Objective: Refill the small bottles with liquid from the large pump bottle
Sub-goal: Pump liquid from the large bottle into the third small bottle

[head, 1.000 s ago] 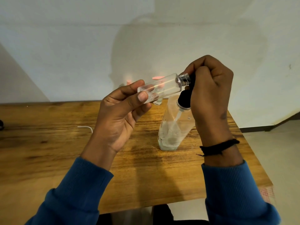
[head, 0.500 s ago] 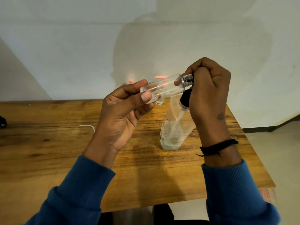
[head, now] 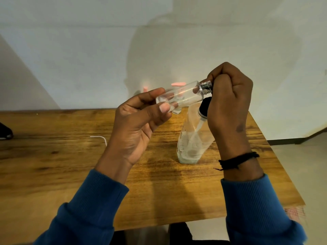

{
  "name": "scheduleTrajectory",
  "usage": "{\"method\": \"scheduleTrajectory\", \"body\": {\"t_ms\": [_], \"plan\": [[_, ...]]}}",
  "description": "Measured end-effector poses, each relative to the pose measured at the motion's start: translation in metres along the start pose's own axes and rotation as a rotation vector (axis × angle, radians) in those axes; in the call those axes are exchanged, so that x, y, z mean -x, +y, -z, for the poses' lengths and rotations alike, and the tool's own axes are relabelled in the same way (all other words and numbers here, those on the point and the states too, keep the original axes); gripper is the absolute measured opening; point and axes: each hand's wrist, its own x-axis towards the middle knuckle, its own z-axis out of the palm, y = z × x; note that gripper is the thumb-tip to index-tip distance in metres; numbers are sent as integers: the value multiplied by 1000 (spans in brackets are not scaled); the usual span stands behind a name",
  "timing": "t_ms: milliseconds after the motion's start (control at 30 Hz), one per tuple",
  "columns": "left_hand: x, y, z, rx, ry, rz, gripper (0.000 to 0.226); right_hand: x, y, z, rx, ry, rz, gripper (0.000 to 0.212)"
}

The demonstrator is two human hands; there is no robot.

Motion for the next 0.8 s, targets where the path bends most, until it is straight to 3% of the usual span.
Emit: {"method": "scheduleTrajectory", "body": {"t_ms": [800], "plan": [[-1,-2,0,-16,6,-38,34,5,-2,1,26,20,19,20]]}}
